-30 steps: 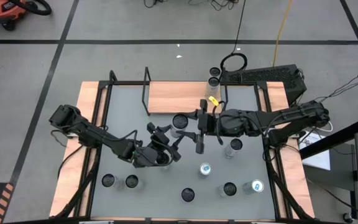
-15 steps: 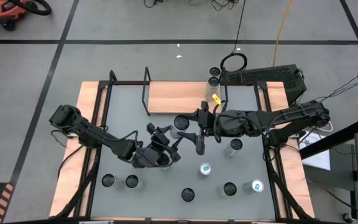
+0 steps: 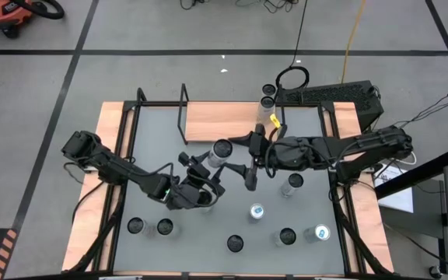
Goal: Place canned beverage on shelf
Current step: Put the top white pink soda can on the shelf
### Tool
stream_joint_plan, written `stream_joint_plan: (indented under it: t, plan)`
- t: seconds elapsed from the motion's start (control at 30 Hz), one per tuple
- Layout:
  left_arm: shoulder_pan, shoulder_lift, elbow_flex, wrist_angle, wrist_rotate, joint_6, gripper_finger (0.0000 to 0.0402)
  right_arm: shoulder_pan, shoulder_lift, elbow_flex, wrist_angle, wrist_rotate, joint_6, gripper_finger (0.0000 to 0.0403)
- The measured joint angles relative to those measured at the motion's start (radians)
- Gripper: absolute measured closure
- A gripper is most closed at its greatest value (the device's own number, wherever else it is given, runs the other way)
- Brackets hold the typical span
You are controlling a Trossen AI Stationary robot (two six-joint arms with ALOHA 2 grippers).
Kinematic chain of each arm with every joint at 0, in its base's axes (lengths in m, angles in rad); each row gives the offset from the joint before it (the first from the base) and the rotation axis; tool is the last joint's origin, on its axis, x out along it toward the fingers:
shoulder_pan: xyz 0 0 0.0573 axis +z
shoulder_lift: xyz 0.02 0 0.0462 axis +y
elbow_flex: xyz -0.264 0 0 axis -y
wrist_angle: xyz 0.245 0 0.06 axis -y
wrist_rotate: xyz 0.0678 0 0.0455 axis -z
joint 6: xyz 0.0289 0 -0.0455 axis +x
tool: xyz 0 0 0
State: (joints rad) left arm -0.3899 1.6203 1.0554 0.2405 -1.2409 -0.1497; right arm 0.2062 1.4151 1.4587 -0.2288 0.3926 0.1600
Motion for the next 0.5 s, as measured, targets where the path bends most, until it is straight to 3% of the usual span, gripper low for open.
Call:
stream_joint_plan:
  t: [0.33, 0.5]
  plan:
    - [0.049, 0.000, 0.000, -0.013, 0.001, -0.002, 0.0150, -0.013, 0.023, 0.075, -0.051, 0.058, -0.020, 0.0096]
    - [0.071, 0.000, 0.000, -0.026, 0.002, -0.002, 0.0150, -0.018, 0.084, 0.195, -0.204, 0.126, -0.033, 0.0096]
